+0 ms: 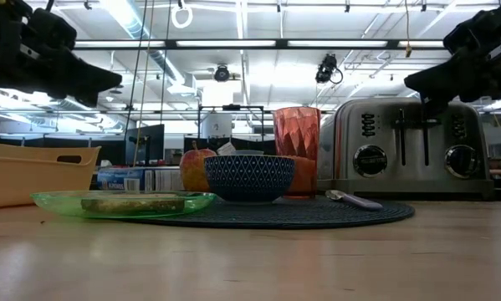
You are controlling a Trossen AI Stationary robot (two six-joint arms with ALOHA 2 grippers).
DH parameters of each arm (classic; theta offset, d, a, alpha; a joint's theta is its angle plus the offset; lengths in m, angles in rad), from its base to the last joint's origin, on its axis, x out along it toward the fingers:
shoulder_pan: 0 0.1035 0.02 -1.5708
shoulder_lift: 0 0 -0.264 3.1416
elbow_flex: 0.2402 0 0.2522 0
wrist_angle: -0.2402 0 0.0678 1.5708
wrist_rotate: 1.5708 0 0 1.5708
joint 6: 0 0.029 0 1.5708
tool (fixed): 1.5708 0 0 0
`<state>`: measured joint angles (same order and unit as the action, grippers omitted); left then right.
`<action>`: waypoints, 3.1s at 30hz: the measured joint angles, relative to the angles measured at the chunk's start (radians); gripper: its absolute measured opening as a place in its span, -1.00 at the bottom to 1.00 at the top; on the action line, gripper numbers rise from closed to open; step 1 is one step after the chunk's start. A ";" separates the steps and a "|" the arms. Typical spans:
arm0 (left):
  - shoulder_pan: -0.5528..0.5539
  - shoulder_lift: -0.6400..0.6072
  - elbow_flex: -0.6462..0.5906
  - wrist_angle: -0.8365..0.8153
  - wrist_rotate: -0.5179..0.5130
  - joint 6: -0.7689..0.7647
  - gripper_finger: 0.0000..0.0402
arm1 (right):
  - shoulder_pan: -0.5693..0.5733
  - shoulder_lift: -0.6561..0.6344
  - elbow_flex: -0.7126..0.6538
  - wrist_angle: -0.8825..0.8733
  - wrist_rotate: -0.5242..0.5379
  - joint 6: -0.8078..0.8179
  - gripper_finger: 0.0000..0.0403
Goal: Arrange a breakfast setting
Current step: Return to Home Position
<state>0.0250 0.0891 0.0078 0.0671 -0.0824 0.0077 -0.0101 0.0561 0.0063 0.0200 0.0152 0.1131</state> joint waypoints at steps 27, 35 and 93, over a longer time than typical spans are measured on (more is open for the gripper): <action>0.000 -0.083 0.000 -0.037 0.009 0.005 -0.89 | -0.001 -0.027 0.001 -0.001 -0.010 -0.002 -0.91; 0.000 -0.083 -0.001 0.005 0.004 0.005 -0.89 | -0.001 -0.025 0.001 0.001 -0.009 -0.008 -0.91; 0.000 -0.083 -0.001 0.038 0.008 0.004 -0.89 | -0.001 -0.025 0.000 0.001 -0.009 -0.003 -0.91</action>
<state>0.0246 0.0063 0.0067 0.1047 -0.0746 0.0116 -0.0109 0.0307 0.0067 0.0212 0.0064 0.1097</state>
